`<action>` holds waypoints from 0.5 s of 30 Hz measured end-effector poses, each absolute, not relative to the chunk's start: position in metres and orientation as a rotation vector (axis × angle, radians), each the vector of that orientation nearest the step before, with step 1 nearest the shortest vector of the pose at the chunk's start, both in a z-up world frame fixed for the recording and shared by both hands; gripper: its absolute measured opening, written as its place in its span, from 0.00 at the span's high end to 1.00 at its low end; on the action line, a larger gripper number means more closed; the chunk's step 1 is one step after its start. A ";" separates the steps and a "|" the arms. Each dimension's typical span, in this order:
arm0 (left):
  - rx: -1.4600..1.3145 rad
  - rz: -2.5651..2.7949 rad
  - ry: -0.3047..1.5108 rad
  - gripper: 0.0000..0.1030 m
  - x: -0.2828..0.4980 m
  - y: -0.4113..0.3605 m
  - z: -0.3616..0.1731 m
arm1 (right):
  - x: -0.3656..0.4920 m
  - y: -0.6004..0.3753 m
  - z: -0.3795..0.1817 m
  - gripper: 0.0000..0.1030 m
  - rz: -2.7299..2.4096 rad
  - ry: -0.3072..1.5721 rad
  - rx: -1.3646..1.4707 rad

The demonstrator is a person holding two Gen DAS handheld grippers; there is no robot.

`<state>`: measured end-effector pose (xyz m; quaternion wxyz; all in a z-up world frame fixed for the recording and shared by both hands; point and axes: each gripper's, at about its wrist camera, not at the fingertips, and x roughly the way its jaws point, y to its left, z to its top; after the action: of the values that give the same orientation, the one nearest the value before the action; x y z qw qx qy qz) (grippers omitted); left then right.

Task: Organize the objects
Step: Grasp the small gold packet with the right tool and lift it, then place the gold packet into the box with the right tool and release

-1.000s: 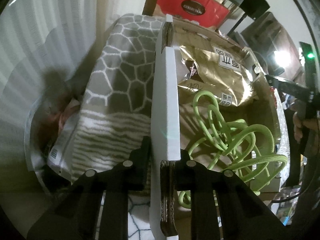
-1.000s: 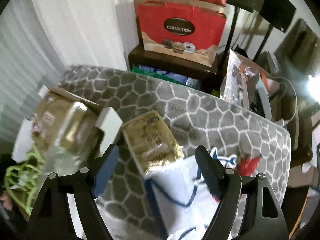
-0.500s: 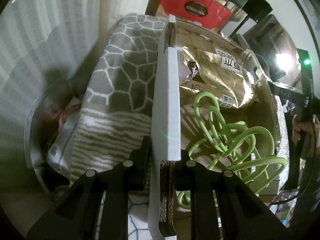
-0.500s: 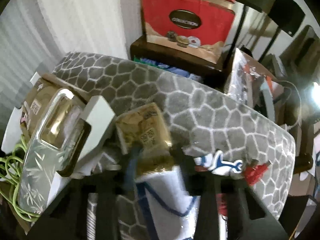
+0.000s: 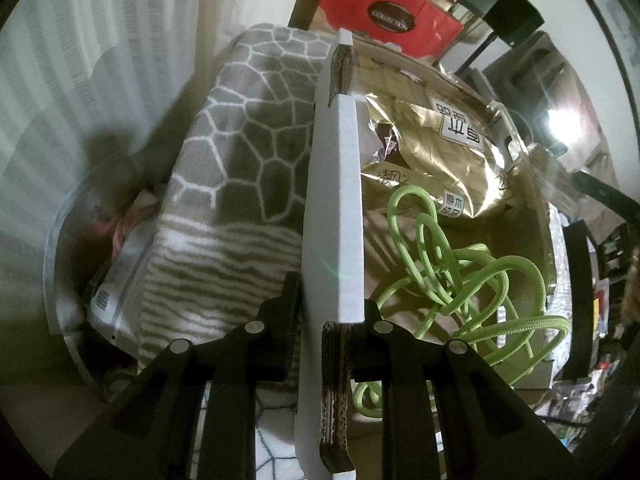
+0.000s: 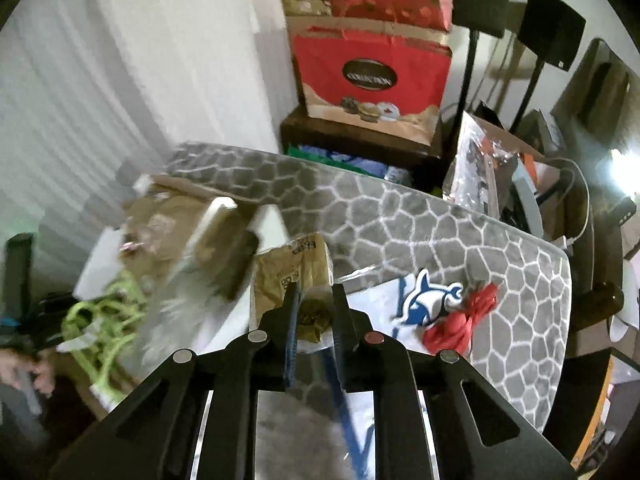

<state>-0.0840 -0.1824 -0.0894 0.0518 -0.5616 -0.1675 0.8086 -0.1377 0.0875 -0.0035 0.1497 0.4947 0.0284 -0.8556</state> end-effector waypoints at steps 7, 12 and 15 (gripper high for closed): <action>-1.712 2.452 -0.533 0.82 -0.084 -0.183 -0.089 | -0.098 0.048 0.043 0.86 -2.400 0.112 1.260; -1.703 2.450 -0.555 0.82 -0.083 -0.184 -0.088 | -0.091 -0.008 0.042 0.87 -2.335 0.245 1.215; -1.698 2.452 -0.552 0.82 -0.082 -0.186 -0.085 | -0.095 -0.040 0.025 0.88 -2.315 0.332 1.212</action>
<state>-0.0820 -0.1861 -0.0854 0.0541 -0.5591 -0.1816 0.8072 -0.0952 -0.0400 0.0247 0.2509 0.4453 0.1219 -0.8508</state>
